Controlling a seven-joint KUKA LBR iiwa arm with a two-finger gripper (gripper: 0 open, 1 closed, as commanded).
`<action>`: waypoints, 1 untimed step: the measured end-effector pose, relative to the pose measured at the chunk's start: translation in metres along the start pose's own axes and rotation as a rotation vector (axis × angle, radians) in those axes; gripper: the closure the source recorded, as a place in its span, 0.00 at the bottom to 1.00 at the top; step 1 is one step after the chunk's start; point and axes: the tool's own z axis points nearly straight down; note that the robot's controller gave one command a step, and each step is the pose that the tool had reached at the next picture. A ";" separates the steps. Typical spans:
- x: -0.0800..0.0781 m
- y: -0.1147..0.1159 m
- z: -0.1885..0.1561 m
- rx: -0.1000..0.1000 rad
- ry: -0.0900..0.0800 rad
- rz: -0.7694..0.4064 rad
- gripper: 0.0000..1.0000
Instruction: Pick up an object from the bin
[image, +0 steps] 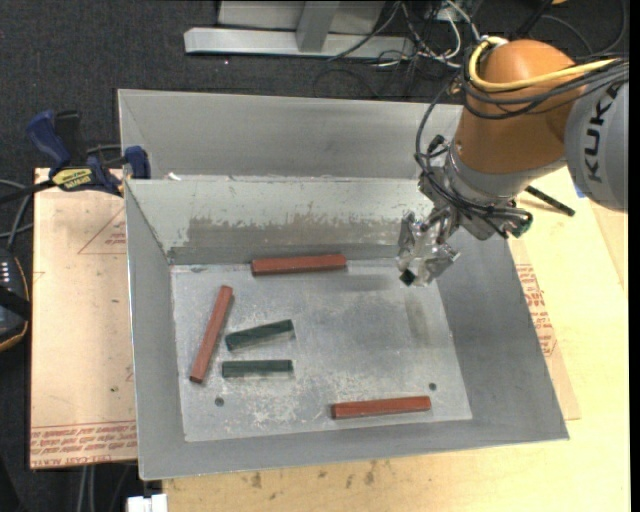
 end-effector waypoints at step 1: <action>-0.016 0.024 0.052 0.004 -0.003 -0.029 1.00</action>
Offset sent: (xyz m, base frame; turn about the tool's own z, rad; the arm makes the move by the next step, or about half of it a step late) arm -0.0674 0.0036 -0.0685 -0.1037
